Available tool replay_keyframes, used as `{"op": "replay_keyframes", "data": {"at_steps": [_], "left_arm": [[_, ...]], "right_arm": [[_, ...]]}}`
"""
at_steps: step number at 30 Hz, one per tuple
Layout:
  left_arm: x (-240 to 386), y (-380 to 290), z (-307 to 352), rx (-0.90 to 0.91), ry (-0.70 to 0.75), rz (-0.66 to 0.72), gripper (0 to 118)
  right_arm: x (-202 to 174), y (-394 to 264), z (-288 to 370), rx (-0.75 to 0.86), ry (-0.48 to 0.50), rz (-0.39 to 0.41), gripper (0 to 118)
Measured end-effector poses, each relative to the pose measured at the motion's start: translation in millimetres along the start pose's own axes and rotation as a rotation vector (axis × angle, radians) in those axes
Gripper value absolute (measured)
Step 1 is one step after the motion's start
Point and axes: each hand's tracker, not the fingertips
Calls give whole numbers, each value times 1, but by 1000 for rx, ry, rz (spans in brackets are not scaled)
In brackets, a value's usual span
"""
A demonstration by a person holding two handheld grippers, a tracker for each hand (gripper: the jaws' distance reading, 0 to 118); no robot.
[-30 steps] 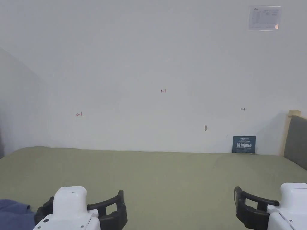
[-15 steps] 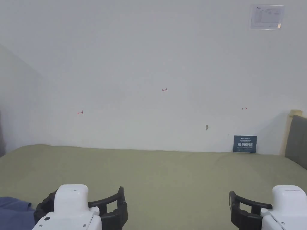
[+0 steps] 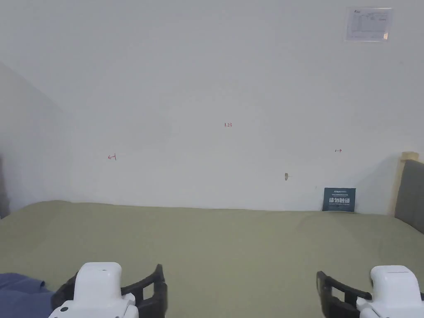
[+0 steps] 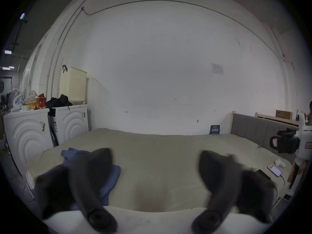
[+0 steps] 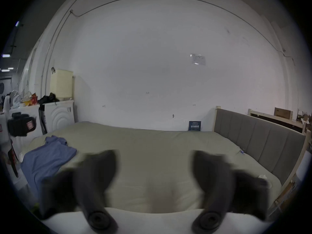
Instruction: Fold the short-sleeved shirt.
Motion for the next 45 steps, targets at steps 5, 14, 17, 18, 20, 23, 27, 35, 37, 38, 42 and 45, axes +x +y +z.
{"op": "replay_keyframes", "data": {"at_steps": [5,14,17,18,20,23,27,35,37,38,42,45], "left_arm": [[-10,-10,5,-2,-10,51,0],[-23,-8,16,2,45,24,0],[-36,-5,23,-14,83,28,0],[-42,-5,27,-17,96,30,0],[-56,-2,36,-14,123,32,0],[-80,-1,58,1,179,43,0],[-112,5,96,4,318,53,0],[-154,-5,163,-41,517,62,0],[-162,-9,168,-52,531,71,0],[-165,-12,170,-64,533,82,0],[-179,-21,161,-115,536,127,0],[-192,-19,143,-164,505,129,0]], "right_arm": [[-8,-8,-2,-48,-5,-51,1],[-32,7,-7,-21,25,-12,1],[-51,15,-13,-10,83,-7,1],[-60,17,-15,-8,131,-16,1],[-76,22,-19,-14,207,-33,1],[-110,28,-25,6,268,-4,1],[-160,30,-34,7,403,-5,1],[-258,16,-35,-26,652,14,1],[-271,11,-34,-49,702,17,1],[-277,8,-33,-52,711,25,1],[-288,0,-33,-61,722,56,1],[-288,2,-34,-66,747,60,1]]}}
